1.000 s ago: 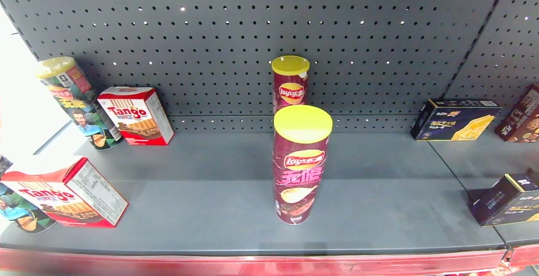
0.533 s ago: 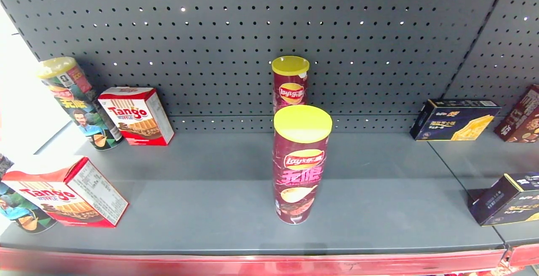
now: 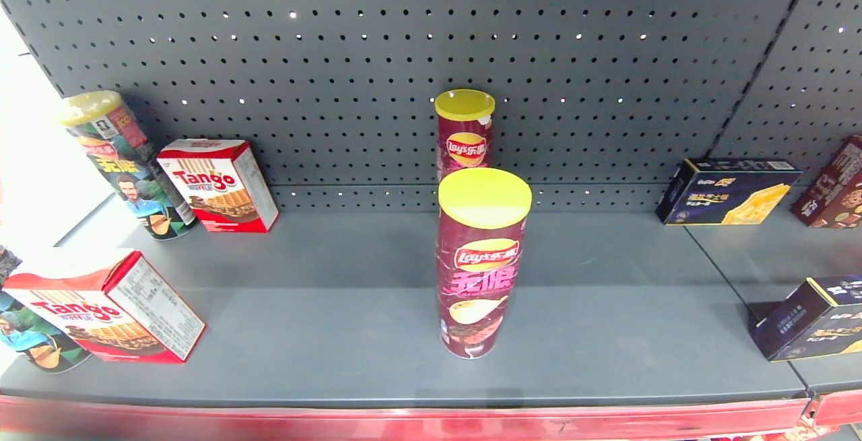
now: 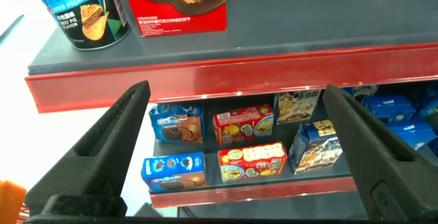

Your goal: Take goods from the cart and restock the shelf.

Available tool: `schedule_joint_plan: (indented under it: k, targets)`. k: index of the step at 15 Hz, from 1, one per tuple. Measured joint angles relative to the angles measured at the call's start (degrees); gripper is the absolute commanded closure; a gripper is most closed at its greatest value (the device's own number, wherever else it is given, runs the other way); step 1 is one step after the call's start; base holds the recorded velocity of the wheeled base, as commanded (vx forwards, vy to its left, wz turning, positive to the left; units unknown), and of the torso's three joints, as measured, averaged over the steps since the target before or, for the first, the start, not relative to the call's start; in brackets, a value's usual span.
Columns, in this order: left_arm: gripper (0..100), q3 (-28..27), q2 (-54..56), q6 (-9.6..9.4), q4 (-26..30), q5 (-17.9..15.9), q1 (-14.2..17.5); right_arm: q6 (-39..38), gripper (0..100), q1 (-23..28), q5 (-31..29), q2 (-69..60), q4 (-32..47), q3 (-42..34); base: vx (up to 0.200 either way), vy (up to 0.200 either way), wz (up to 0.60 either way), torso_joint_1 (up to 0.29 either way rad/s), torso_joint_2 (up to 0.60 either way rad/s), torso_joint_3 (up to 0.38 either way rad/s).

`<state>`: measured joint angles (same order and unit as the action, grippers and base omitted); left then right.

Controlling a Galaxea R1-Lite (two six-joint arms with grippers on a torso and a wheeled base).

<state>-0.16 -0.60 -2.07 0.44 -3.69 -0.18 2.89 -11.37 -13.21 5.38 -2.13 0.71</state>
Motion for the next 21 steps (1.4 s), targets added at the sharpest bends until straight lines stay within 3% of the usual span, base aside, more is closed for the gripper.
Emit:
schedule_joint_plan:
  k: [1,4,9,16,21]
  targets:
    - [0,0.0,0.0,-0.02,0.0,0.0,0.0,-0.9,0,0.2,-0.8,-0.1,-0.1,-0.1,0.0,0.0,0.0,0.0,0.0,0.0]
    - [0,-0.1,0.0,-0.06,0.0,0.0,0.0,-1.3,0,-0.4,14.2,-0.1,1.5,-0.4,0.0,0.0,0.0,0.0,0.0,0.0]
    - [0,0.0,0.0,0.2,0.0,0.3,0.0,-2.8,0,-2.2,13.1,-0.2,2.4,-0.6,0.0,0.0,0.0,0.0,0.0,0.0]
    - [0,0.0,0.0,0.3,-0.2,0.3,0.0,-2.8,0,9.1,13.0,0.9,2.3,-0.5,0.0,0.0,0.0,0.0,0.0,0.0]
    - [0,0.1,0.0,0.38,-0.3,0.3,0.0,-2.8,0,11.3,13.0,-4.1,2.2,-0.7,0.0,0.0,0.0,0.0,0.0,0.0]
